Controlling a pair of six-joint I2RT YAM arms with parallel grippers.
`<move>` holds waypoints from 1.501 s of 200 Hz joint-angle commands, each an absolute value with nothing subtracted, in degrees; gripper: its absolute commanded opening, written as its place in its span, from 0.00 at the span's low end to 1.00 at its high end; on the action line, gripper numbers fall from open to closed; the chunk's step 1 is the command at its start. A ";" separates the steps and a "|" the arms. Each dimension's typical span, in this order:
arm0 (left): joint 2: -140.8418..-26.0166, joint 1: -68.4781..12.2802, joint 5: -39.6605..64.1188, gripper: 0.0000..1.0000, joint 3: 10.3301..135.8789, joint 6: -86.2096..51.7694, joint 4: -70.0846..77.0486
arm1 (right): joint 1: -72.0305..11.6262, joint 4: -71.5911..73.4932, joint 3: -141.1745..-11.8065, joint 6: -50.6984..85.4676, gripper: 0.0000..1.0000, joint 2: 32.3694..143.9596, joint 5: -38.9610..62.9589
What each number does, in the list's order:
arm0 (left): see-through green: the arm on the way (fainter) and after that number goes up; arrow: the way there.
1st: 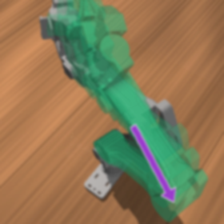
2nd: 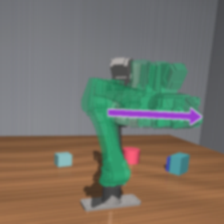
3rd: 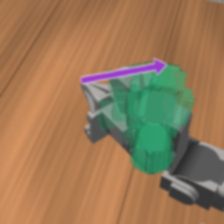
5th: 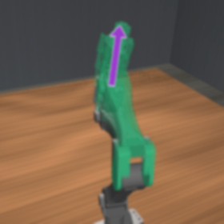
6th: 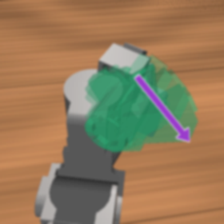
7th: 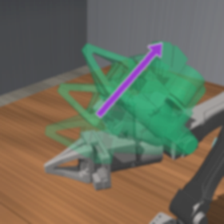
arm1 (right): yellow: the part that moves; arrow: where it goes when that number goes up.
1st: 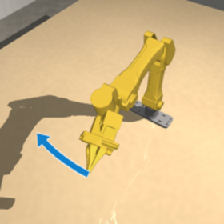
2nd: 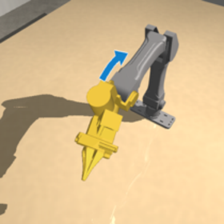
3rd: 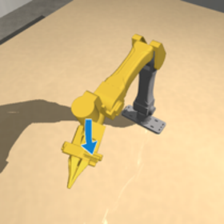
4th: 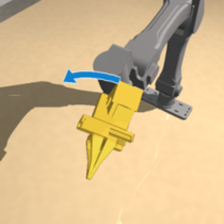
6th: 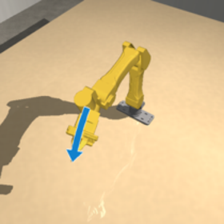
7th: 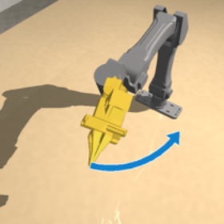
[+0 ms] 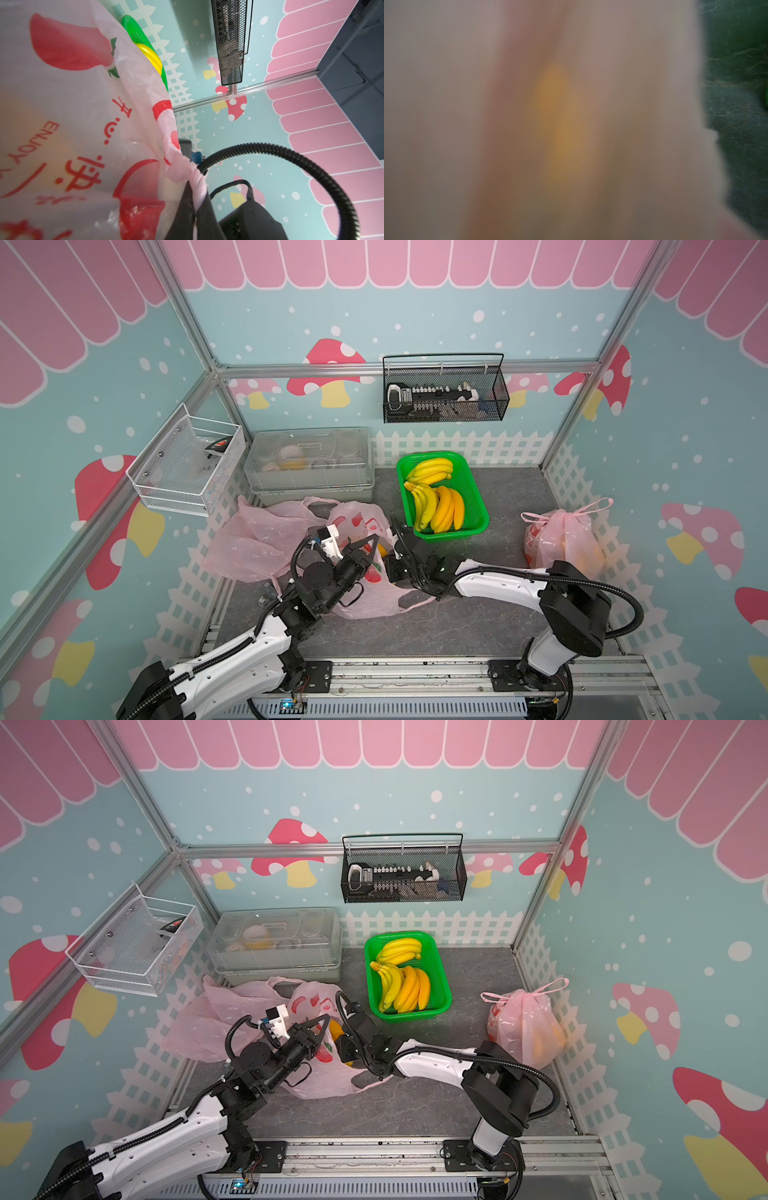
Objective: Place the banana into a plastic bag & tie a knot
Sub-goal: Place the banana into the plastic bag.
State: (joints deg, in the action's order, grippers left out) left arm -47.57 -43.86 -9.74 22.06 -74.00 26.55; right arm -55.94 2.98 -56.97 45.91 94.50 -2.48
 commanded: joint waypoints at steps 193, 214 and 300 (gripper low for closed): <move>-42.10 -34.89 -7.98 0.00 20.27 -72.20 14.72 | -30.52 -19.35 -59.00 27.63 0.71 76.12 -10.39; -41.95 -34.84 -8.01 0.00 20.21 -72.24 14.62 | -27.39 -17.76 -62.91 26.48 0.70 83.23 -10.02; -42.26 -34.78 -7.78 0.00 19.59 -71.89 14.69 | -26.00 -18.77 -83.78 20.01 0.67 103.55 -3.69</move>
